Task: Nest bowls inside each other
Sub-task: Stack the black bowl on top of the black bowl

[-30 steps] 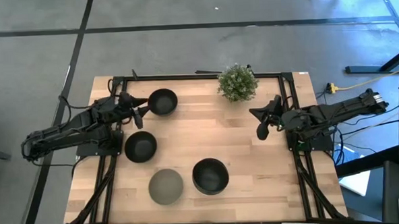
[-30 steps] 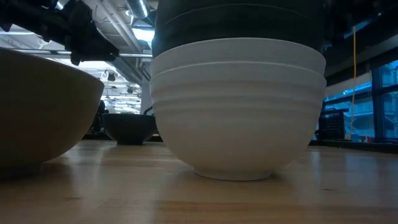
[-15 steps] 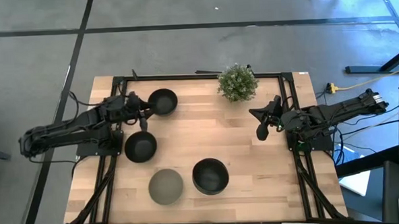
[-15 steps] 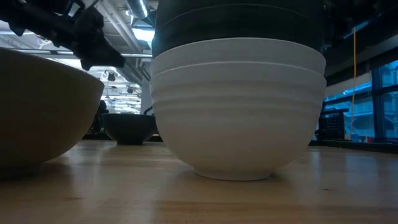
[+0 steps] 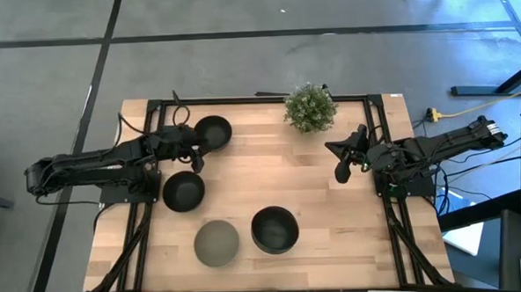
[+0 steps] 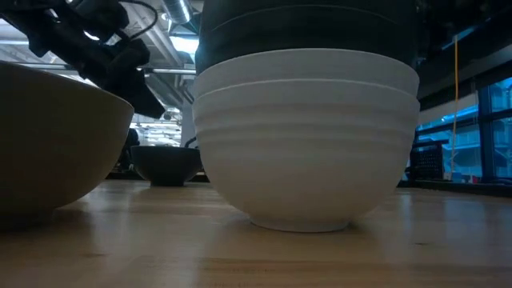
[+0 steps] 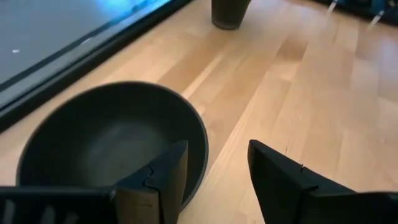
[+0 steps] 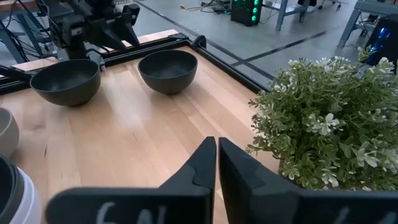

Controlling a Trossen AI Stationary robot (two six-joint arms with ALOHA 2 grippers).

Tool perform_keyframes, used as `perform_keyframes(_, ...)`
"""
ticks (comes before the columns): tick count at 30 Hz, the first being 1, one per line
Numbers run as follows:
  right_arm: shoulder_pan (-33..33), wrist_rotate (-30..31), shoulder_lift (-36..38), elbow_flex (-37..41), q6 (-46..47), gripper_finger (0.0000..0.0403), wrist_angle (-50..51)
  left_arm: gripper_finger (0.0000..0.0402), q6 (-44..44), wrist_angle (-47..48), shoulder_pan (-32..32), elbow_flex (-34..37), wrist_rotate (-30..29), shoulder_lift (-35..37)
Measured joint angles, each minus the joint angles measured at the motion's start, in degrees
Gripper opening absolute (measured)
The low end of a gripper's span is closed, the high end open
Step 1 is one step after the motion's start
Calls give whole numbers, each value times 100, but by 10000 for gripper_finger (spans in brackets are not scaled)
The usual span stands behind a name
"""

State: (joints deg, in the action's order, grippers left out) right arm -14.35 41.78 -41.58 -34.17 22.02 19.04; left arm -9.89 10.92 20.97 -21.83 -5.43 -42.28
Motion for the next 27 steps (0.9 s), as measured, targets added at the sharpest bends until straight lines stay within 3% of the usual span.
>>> perform_keyframes(6,0,0,0,0,-4,9,3,167,34,7,-6,0,29,-205)
perform_keyframes(11,0,0,0,0,-2,9,5,166,1005,-16,-153,-1,70,-432)
perform_keyframes(23,0,7,0,0,1,18,10,166,1314,52,-205,-1,-3,-1016)
perform_keyframes(27,0,8,0,0,1,18,10,166,1417,55,-203,0,-408,-1222)
